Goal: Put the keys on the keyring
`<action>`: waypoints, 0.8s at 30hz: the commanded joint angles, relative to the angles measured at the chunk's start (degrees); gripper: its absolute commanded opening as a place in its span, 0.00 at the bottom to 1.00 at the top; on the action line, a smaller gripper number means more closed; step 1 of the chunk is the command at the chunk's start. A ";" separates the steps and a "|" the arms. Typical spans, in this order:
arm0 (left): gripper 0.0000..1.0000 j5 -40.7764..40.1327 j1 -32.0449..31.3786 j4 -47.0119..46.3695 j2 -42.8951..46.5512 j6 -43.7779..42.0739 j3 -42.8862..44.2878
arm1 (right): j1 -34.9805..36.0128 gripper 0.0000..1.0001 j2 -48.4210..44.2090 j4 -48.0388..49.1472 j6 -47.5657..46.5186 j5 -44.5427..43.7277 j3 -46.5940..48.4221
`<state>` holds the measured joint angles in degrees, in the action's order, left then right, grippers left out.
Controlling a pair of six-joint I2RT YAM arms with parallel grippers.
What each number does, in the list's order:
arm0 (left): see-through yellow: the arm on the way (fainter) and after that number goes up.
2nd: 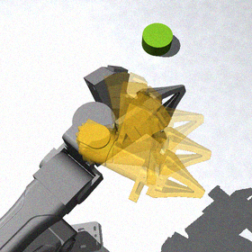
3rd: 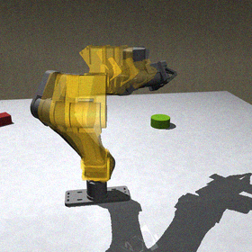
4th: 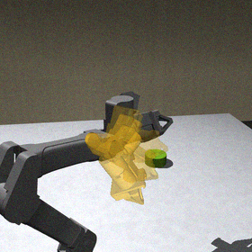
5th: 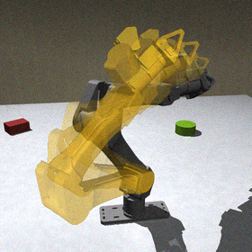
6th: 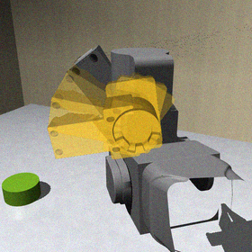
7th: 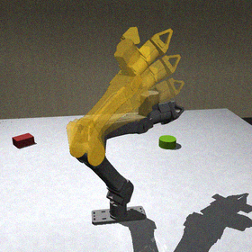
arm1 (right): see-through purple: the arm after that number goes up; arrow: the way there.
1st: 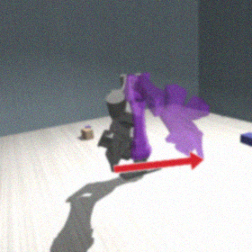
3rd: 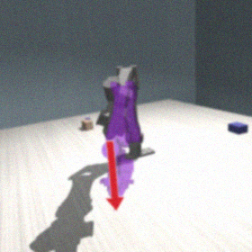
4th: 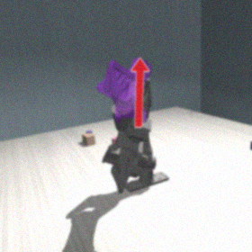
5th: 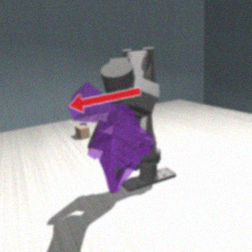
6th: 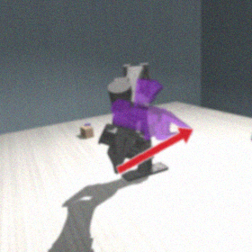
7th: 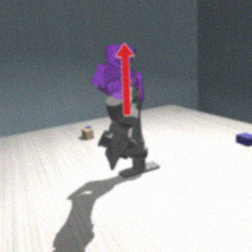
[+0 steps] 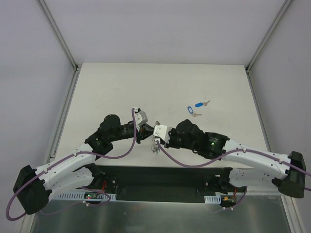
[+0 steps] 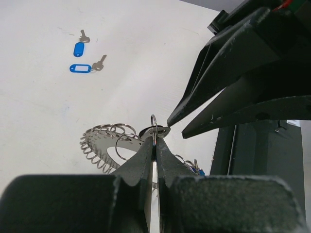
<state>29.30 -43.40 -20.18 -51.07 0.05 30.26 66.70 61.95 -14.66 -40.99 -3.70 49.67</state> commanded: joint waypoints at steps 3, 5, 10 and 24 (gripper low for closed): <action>0.00 2.51 0.24 -0.92 -0.17 -1.81 1.20 | -0.42 0.34 -5.43 1.92 -1.19 -2.98 -0.37; 0.00 4.44 0.24 0.41 -0.35 -2.77 1.55 | -1.04 0.35 -5.70 1.30 -2.77 -2.19 0.77; 0.00 7.87 0.33 5.15 -0.43 -5.50 3.22 | -1.66 0.35 -5.18 -1.25 -5.94 2.82 4.20; 0.00 10.95 -0.37 7.70 -0.52 -6.65 4.72 | -1.74 0.34 1.59 -9.78 -9.46 15.39 10.80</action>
<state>37.71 -43.46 -10.04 -51.81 -5.52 31.77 65.10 62.22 -22.28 -48.99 7.70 57.74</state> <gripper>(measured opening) 0.009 0.348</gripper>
